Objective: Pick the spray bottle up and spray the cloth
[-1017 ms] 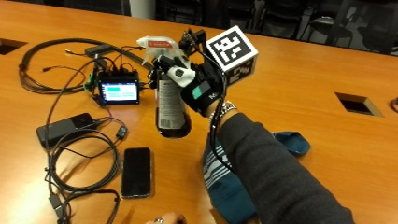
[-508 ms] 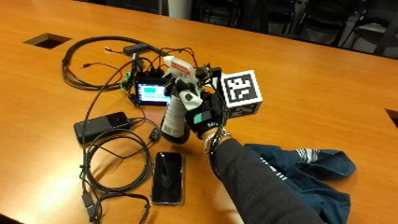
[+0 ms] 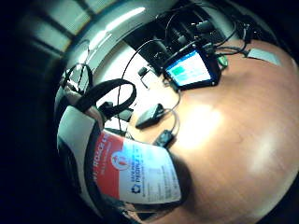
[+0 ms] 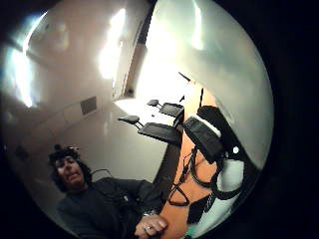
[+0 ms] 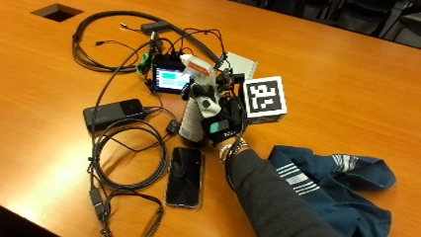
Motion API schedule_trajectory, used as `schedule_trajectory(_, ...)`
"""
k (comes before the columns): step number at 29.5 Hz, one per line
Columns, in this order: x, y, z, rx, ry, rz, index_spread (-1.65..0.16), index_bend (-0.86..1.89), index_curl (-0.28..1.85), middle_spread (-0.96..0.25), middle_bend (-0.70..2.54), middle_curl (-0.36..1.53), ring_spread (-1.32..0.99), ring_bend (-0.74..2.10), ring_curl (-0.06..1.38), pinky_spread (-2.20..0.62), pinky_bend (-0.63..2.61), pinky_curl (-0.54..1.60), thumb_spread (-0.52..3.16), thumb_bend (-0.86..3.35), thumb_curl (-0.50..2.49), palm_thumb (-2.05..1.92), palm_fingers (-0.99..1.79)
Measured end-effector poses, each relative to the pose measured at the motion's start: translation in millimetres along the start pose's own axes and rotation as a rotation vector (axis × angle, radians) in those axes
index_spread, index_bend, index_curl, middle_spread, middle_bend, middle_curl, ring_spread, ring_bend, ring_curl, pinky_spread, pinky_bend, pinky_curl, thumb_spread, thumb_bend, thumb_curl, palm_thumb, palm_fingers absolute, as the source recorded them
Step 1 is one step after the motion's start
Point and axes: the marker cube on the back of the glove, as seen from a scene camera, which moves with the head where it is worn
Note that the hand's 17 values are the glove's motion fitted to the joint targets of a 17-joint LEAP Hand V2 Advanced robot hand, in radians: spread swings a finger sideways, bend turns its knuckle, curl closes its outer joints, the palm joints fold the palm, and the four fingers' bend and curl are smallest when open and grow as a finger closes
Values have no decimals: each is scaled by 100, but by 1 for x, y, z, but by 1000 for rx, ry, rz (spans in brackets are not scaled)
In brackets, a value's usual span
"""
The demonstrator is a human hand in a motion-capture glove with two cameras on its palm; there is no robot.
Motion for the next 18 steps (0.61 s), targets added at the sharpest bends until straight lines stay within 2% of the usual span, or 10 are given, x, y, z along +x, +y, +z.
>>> schedule_trajectory(8, 11, 6, 2, 14, 12, -4, -28, 10, 32, -20, 46, 48, -19, 66, 42, -28, 55, 39, 125, -1, 21, 61, 125)
schedule_trajectory(14, 38, 20, 11, -3, 13, 60, -28, 10, 31, -21, 47, 49, -20, 67, 42, -30, 56, 38, 124, -2, 21, 59, 125)
schedule_trajectory(18, 62, 33, 16, -70, 41, 152, -28, 11, 31, -21, 47, 49, -19, 66, 42, -30, 56, 38, 123, -2, 21, 59, 123)
